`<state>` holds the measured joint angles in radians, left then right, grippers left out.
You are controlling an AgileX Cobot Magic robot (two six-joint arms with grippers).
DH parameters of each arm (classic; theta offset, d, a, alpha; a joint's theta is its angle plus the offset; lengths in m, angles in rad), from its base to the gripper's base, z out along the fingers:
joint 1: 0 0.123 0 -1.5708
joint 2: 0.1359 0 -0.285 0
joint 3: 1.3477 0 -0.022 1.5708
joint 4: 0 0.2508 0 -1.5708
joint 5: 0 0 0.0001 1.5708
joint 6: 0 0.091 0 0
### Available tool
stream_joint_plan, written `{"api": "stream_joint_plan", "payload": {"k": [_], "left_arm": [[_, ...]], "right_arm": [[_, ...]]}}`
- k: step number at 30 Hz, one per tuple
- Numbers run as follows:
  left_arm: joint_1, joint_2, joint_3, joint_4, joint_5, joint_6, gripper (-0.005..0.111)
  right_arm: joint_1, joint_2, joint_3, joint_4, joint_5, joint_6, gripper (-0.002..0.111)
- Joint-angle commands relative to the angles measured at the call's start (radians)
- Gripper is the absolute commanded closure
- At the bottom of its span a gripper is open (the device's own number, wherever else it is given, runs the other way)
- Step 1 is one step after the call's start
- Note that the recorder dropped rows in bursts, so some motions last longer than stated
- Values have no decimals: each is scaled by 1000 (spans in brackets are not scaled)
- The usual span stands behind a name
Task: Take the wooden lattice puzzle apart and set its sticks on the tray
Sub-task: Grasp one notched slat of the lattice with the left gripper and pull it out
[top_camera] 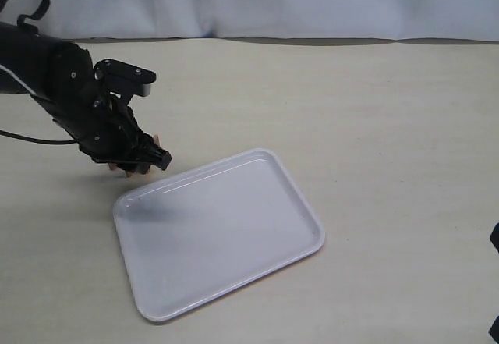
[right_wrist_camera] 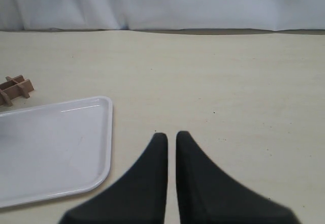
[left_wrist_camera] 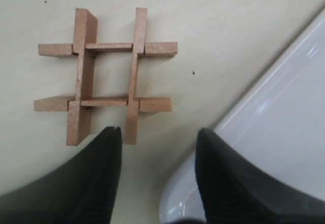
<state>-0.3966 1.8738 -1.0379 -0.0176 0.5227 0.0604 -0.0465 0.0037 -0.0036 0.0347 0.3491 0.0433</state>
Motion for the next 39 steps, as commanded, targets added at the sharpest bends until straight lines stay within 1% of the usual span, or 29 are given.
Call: {"api": "stream_joint_plan", "payload": {"k": [1,10,19,24,26,34,39], "left_arm": [[3,4,0,9,-11,-10,63],[3,42,0,37,-13,-10,63],[3,54,0,42,-80,-26,63],[3,54,0,60,-88,-32,77],[3,54,0,66,-84,-32,80],[3,54,0,68,-83,-32,80],[3,54,0,68,-79,-66,80]], "right_arm": [[2,-4,4,2,-4,-6,102],[2,-4,4,2,-4,-6,102],[2,-4,4,2,-4,-6,102],[2,-4,4,2,-4,-6,102],[2,-4,4,2,-4,-6,102],[2,-4,4,2,-4,-6,102],[2,-4,4,2,-4,-6,102]]}}
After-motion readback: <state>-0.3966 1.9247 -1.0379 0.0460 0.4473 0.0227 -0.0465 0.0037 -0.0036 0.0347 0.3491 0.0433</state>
